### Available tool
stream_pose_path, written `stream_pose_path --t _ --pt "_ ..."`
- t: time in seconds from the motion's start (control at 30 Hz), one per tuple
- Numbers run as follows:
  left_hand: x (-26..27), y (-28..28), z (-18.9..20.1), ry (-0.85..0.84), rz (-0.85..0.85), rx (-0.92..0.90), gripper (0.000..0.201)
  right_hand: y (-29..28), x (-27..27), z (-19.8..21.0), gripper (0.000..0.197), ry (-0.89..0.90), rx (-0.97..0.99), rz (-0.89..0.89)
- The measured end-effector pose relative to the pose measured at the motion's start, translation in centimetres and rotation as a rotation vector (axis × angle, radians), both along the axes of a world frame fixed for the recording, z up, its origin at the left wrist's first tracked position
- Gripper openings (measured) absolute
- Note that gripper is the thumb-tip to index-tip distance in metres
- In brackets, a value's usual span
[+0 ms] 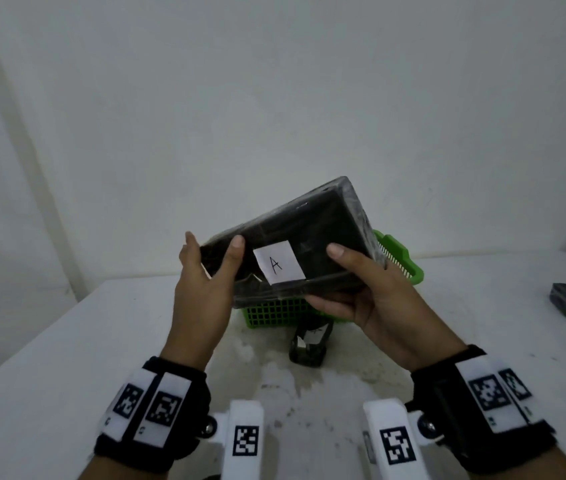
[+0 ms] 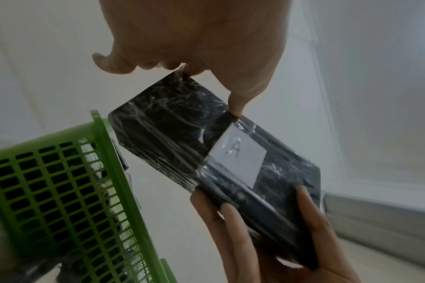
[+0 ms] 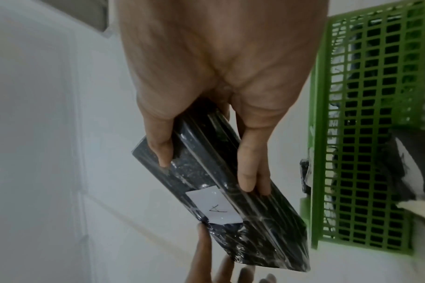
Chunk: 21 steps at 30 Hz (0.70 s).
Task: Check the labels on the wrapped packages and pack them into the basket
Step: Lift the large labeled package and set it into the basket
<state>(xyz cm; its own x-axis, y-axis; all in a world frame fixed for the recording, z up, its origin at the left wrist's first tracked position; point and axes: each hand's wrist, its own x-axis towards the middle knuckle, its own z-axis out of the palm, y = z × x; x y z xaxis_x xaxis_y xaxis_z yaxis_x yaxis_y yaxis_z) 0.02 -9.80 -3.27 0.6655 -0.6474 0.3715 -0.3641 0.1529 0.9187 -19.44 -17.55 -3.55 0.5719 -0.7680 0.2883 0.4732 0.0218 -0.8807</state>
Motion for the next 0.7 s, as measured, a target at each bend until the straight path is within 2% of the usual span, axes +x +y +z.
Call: stream_pose_path --t 0.07,0.13,0.2,0.27,0.33,0.43,0.47,0.63,0.7 --pt "0.6 -0.2 -0.2 0.095 -0.026 -0.041 0.093 0.1 -0.2 0.2 0.045 -0.009 0.056 0.007" --pt "1.2 -0.3 -0.4 0.199 -0.114 -0.070 0.068 0.0 -0.4 0.3 0.048 0.007 0.087 0.004" --pt "0.8 -0.1 -0.3 0.280 -0.195 -0.075 0.052 -0.1 -0.7 0.5 0.042 0.070 0.070 -0.017" --pt "0.3 0.0 -0.3 0.299 -0.210 -0.095 0.051 -0.2 -1.1 0.7 0.028 0.148 0.037 -0.055" --pt "-0.1 -0.1 -0.3 0.269 -0.173 -0.119 0.050 -0.8 -1.6 0.7 0.026 0.172 0.019 -0.101" --pt "-0.3 -0.2 -0.4 0.228 -0.128 -0.105 0.046 -2.1 -1.9 0.2 0.060 0.139 0.028 -0.220" --pt "-0.3 -0.2 -0.5 0.214 -0.131 -0.084 0.048 -2.3 -2.0 0.2 0.062 0.143 0.023 -0.257" --pt "-2.3 -0.8 -0.7 0.188 -0.216 0.038 0.048 -1.9 -4.4 0.1 0.039 0.321 -0.012 -0.365" --pt "-4.1 -1.6 -0.8 0.166 -0.255 0.061 0.044 -2.0 -6.6 0.1 0.036 0.409 -0.020 -0.432"
